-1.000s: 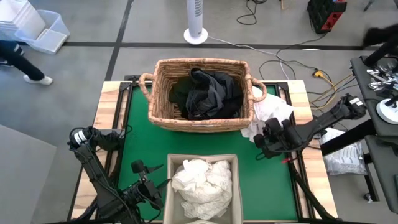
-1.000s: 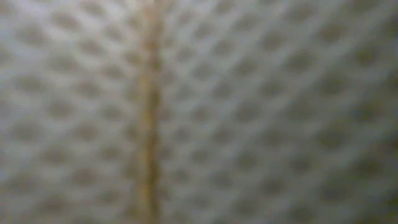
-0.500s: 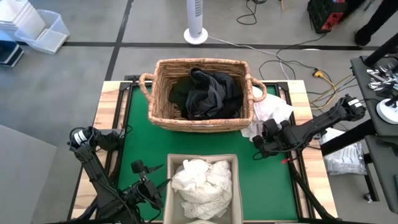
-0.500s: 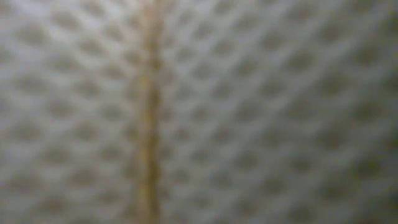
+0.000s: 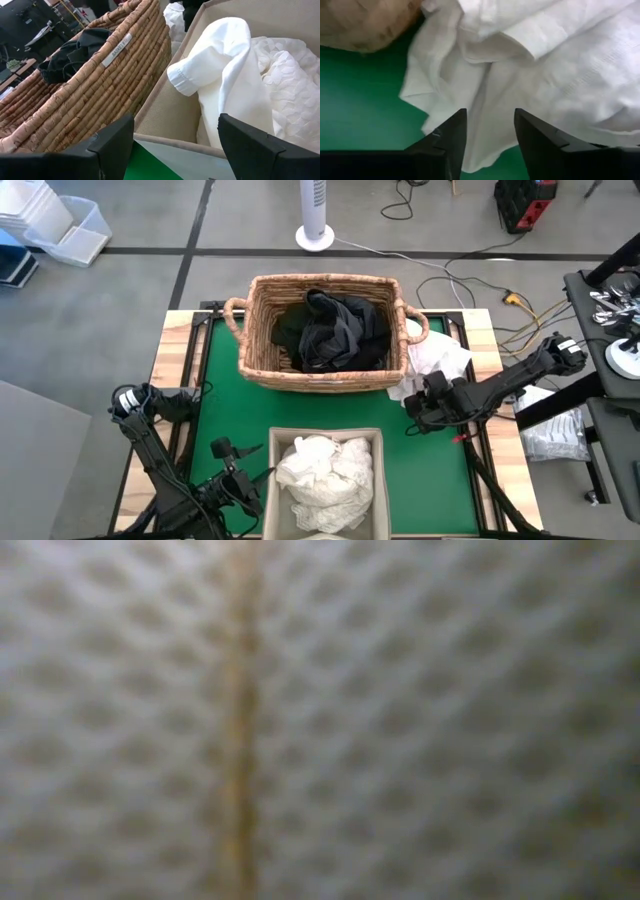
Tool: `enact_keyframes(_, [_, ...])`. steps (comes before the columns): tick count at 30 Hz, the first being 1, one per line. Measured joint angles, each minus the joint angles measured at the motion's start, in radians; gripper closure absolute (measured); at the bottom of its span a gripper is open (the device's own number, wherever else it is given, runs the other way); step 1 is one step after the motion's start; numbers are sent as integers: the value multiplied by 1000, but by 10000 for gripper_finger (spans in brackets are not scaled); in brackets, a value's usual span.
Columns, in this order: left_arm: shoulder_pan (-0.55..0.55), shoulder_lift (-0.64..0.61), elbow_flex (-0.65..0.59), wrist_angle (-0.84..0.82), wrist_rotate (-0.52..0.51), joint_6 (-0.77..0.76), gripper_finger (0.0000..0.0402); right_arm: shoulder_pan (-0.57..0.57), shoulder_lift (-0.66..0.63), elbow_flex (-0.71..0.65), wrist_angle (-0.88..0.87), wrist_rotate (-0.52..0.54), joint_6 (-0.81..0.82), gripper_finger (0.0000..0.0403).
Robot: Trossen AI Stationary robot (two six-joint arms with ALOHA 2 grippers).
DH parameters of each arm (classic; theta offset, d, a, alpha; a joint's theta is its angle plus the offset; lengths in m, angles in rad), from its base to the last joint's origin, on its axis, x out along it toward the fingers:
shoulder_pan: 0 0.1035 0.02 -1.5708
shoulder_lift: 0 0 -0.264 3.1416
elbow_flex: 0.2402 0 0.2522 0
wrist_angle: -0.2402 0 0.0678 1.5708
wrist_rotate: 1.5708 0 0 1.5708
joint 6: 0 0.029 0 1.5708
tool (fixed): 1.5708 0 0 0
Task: Sort clothes
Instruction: Put the white shirt into the white laundry organizer
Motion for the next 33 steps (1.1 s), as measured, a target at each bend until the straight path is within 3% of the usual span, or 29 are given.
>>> enact_keyframes(14, [0,0,0,0,0,8,137,-79,100,3,2,15,-79,207])
enact_keyframes(33, [0,0,0,-1,0,12,137,-215,343,2,185,-13,-420,274])
